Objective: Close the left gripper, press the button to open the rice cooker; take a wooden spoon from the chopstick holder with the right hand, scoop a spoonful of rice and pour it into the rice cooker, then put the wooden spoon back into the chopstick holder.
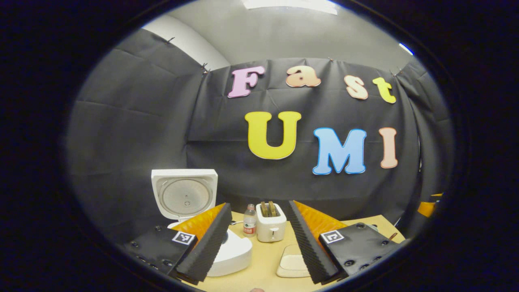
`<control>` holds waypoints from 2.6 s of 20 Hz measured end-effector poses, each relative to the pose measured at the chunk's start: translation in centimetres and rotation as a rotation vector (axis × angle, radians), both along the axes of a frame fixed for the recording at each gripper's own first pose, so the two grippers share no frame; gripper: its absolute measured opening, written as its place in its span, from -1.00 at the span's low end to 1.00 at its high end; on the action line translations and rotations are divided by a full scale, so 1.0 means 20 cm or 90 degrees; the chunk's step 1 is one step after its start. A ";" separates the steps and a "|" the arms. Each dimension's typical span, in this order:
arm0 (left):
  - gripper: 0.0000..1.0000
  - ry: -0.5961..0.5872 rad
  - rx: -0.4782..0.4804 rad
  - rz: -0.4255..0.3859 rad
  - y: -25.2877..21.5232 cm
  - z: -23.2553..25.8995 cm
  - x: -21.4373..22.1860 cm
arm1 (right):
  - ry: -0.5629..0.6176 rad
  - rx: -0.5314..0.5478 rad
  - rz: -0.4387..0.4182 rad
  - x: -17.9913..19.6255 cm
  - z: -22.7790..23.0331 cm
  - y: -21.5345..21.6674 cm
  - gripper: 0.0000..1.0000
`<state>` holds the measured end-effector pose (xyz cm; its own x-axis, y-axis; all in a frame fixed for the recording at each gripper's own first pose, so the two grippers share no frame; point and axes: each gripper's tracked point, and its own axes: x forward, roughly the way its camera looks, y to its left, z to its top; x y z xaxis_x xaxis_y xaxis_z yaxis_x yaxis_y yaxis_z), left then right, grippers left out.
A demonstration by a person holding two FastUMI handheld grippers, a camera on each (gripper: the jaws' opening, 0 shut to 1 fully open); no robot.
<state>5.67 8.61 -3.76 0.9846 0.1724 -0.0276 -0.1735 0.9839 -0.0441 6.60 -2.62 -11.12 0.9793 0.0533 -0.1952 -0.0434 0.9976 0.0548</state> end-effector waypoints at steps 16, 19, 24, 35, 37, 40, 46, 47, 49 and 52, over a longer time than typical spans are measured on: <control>0.97 0.028 0.013 -0.030 -0.31 -0.02 -0.04 | 0.213 0.055 -0.032 0.23 -0.79 -0.17 0.96; 0.89 0.036 0.008 -0.043 -0.23 -0.05 0.04 | 0.232 0.078 -0.052 0.30 -0.91 -0.14 0.97; 0.94 0.051 -0.004 -0.068 -0.12 -0.13 0.17 | 0.274 0.108 -0.065 0.39 -1.07 -0.07 0.75; 0.94 0.034 0.018 -0.105 -0.03 -0.10 0.26 | 0.245 0.135 -0.066 0.34 -0.96 0.07 -0.91; 0.94 0.032 0.020 -0.112 -0.02 -0.10 0.25 | 0.225 0.111 -0.063 0.32 -0.86 0.09 -0.91; 0.94 0.029 0.025 -0.117 0.02 -0.11 0.23 | 0.175 0.082 -0.069 0.32 -0.65 0.11 -0.91; 0.94 0.043 0.024 -0.140 0.12 -0.15 0.18 | 0.086 0.099 0.016 0.44 -0.26 0.44 -0.91; 0.99 0.045 0.029 -0.138 0.16 -0.16 0.17 | 0.077 0.099 0.035 0.47 -0.24 0.53 -0.91; 0.94 0.047 0.031 -0.141 0.20 -0.17 0.16 | 0.068 0.093 0.066 0.53 -0.23 0.69 -0.91; 0.99 0.041 0.035 -0.142 0.28 -0.15 0.13 | 0.070 0.079 0.100 0.61 -0.30 0.91 -0.91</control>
